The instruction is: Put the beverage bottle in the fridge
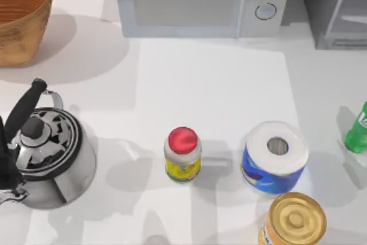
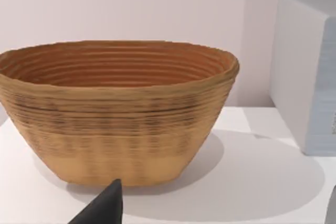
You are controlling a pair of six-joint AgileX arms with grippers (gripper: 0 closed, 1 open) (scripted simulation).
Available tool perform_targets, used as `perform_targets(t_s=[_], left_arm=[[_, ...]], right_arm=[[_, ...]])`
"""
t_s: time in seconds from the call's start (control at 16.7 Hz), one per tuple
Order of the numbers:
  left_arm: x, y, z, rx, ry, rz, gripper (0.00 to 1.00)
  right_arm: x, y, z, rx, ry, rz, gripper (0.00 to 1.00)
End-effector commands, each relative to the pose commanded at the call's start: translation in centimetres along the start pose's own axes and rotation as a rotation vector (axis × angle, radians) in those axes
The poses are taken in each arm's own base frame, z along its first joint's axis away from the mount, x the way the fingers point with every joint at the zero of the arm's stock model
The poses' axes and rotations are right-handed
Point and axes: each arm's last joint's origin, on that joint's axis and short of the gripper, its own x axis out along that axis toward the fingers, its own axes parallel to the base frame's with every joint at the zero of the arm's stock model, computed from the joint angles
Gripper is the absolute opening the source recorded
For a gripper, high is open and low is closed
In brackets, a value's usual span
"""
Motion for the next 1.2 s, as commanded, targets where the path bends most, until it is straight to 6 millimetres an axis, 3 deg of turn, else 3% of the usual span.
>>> perform_targets(t_s=[0.3,0.54,0.96,1.2], left_arm=[[0.0,0.0,0.0,0.000,0.000,0.000,1.00],[0.0,0.0,0.0,0.000,0.000,0.000,1.00],[0.0,0.0,0.0,0.000,0.000,0.000,1.00],[0.0,0.0,0.0,0.000,0.000,0.000,1.00]], right_arm=[[1.9,-3.4,-3.9,0.034,-0.041,0.180,1.00],[2.2,-4.2,-5.8,0.050,-0.081,0.231,1.00],[2.3,-4.2,-5.8,0.057,-0.082,0.239,1.00],[3.6,-4.2,-5.0,0.047,-0.092,0.235,1.00]])
